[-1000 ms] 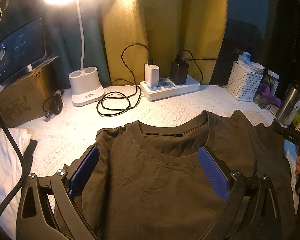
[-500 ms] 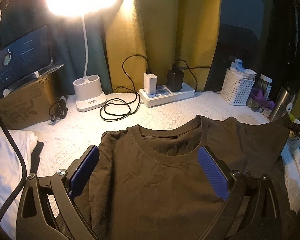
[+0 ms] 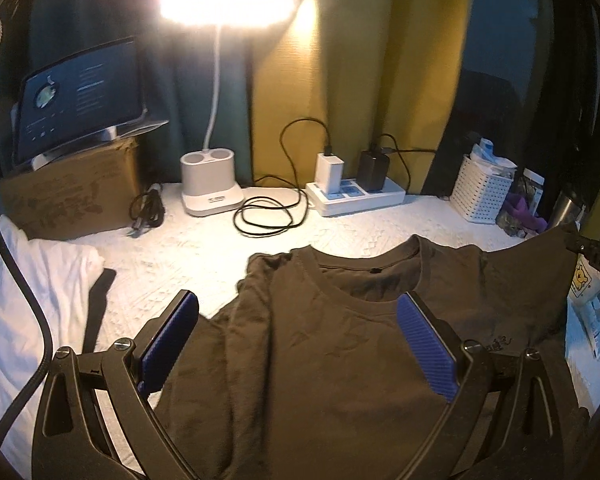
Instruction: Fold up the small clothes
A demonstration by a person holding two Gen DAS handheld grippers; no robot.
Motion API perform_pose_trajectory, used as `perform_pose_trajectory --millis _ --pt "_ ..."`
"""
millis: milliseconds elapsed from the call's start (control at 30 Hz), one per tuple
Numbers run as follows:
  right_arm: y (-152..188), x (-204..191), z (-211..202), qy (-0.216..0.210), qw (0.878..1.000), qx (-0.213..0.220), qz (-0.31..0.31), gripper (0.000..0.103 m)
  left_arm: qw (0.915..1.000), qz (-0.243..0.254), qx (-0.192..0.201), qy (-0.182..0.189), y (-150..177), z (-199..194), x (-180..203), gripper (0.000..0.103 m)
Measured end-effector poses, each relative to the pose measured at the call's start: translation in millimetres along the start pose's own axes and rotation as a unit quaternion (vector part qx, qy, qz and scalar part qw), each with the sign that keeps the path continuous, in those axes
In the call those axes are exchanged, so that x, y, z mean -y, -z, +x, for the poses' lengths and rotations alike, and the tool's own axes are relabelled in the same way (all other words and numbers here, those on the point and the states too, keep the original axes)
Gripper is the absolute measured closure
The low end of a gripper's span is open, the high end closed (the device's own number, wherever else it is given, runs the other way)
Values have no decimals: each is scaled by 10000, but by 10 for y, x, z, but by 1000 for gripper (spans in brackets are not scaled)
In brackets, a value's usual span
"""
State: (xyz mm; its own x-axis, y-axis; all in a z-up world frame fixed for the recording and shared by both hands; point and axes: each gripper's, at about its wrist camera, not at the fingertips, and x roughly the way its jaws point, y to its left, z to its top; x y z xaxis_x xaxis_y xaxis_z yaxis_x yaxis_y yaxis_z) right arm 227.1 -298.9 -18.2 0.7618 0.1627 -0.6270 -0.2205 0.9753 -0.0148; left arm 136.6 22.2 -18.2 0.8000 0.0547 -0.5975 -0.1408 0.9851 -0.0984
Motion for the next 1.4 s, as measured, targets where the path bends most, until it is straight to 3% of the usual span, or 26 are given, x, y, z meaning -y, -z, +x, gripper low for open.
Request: perform_pose_trajectory --millis 400,1000,1033,1100,1133,1267,1400 --pt "-32 -770 265 -390 9979 -354 -374 97 9996 -272 -80 13 145 26 -487 5" --pt "562 -1344 952 -784 9836 -1579 -372 94 9989 -378 -232 126 305 30 -661 5" --pt "576 -1348 953 -850 9825 -1616 -367 83 9989 -381 -227 128 305 19 -656 5" --pt "577 -1366 927 -1071 9800 -1653 -302 35 9990 -378 -212 122 304 -2 -644 5" --pt "575 -1378 906 -1116 9797 -1639 -284 2 9990 -370 -198 119 301 -20 -631 5" --pt "535 -1347 708 -1155 9824 -1422 -360 0 9993 -325 -148 77 283 -77 -585 5" --pt "491 -1051 458 -938 9889 -1125 -242 0 9995 -288 -131 22 282 -115 -551 5"
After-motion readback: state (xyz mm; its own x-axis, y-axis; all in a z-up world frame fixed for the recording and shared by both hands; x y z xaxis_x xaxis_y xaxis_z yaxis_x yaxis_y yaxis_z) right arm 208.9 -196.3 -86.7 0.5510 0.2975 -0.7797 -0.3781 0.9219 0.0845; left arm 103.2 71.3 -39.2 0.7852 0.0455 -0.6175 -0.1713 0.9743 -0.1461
